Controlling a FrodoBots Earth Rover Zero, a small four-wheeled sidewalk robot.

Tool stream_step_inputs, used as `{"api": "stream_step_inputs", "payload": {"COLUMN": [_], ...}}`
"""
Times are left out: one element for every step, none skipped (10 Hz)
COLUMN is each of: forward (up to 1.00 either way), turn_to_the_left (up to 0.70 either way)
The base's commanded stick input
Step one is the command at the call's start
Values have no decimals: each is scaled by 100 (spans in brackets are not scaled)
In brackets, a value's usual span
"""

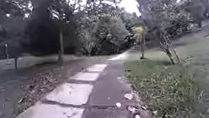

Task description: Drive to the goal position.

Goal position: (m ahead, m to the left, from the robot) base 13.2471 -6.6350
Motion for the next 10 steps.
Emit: {"api": "stream_step_inputs", "payload": {"forward": [85,85,85,85,85,85,85,85,85,85], "turn_to_the_left": [0,0,0,0,0,0,0,-15,-31,-31]}}
